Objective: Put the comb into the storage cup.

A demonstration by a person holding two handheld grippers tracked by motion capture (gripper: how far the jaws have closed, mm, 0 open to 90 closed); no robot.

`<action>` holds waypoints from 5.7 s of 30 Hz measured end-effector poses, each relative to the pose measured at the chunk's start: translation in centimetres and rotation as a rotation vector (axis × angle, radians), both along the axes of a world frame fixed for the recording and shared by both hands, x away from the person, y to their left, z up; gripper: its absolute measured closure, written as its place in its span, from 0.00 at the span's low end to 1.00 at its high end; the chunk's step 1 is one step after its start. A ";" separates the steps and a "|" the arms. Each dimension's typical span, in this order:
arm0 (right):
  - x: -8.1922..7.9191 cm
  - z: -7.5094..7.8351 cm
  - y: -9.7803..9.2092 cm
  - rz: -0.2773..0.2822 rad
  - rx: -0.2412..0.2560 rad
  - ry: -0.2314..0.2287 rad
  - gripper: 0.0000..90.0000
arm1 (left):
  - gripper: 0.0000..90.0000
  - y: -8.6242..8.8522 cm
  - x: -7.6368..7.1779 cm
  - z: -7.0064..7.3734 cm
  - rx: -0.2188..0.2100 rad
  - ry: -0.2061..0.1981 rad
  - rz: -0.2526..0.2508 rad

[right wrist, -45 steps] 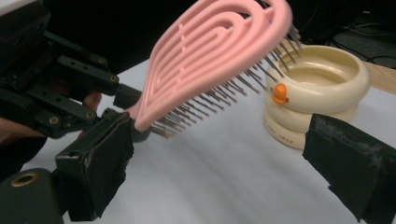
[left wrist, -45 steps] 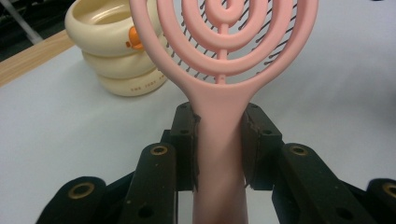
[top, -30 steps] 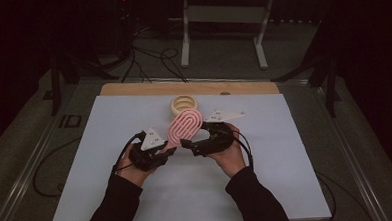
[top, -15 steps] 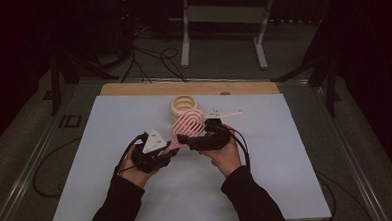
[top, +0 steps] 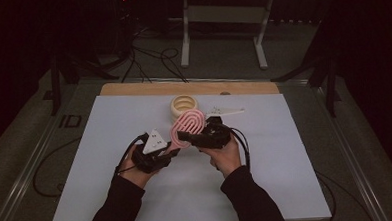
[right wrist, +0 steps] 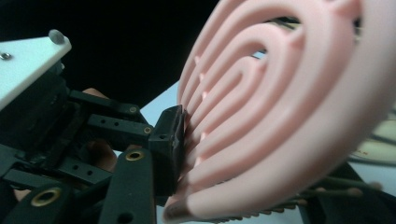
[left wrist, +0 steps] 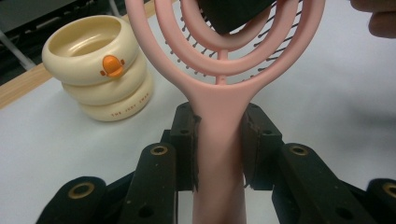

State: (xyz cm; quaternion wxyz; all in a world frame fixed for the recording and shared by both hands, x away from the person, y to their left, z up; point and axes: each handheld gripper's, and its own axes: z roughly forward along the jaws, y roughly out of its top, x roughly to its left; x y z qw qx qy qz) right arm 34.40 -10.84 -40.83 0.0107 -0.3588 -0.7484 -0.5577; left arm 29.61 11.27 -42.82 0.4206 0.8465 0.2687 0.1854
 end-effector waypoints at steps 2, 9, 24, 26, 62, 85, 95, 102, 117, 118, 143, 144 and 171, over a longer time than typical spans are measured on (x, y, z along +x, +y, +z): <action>-0.1 0.0 0.0 0.002 0.007 0.001 0.64 | 0.78 0.0 0.0 0.0 0.000 0.000 -0.001; 0.0 0.0 0.2 0.016 0.046 0.035 0.68 | 0.78 0.0 0.1 -0.1 -0.006 0.007 0.000; -0.1 0.1 0.4 0.017 0.079 0.066 0.70 | 0.78 0.1 0.2 -0.2 -0.020 0.013 -0.007; -0.1 0.1 0.4 0.018 0.081 0.064 0.70 | 0.78 0.1 0.2 -0.2 -0.021 0.013 -0.007; -0.2 0.3 0.4 -0.005 0.089 0.028 0.71 | 0.07 0.7 0.0 0.4 -0.076 -0.019 0.073; 0.2 0.9 -0.9 -0.044 0.084 0.012 0.71 | 0.00 6.5 -1.5 -0.3 -0.179 -0.119 0.192; 0.4 1.3 -1.2 -0.050 0.075 0.007 0.71 | 0.00 9.3 -3.2 -2.8 -0.188 -0.158 0.272; 0.6 1.6 -0.9 -0.049 0.074 0.004 0.71 | 0.00 10.9 -4.4 -4.7 -0.208 -0.171 0.335; 1.1 2.1 -1.7 -0.088 0.089 0.008 0.71 | 0.00 11.9 -5.1 -6.2 -0.226 -0.164 0.379; 1.1 2.1 -1.7 -0.091 0.088 0.003 0.71 | 0.00 11.9 -5.1 -6.2 -0.230 -0.164 0.378; 2.1 2.9 -1.6 -0.100 0.071 0.001 0.71 | 0.00 11.4 -5.2 -6.6 -0.237 -0.144 0.347; 2.2 2.9 -1.7 -0.102 0.067 -0.002 0.71 | 0.00 11.4 -5.2 -6.6 -0.236 -0.145 0.349; 3.2 3.9 -2.0 -0.116 0.052 -0.019 0.71 | 0.00 11.0 -5.1 -6.8 -0.231 -0.138 0.343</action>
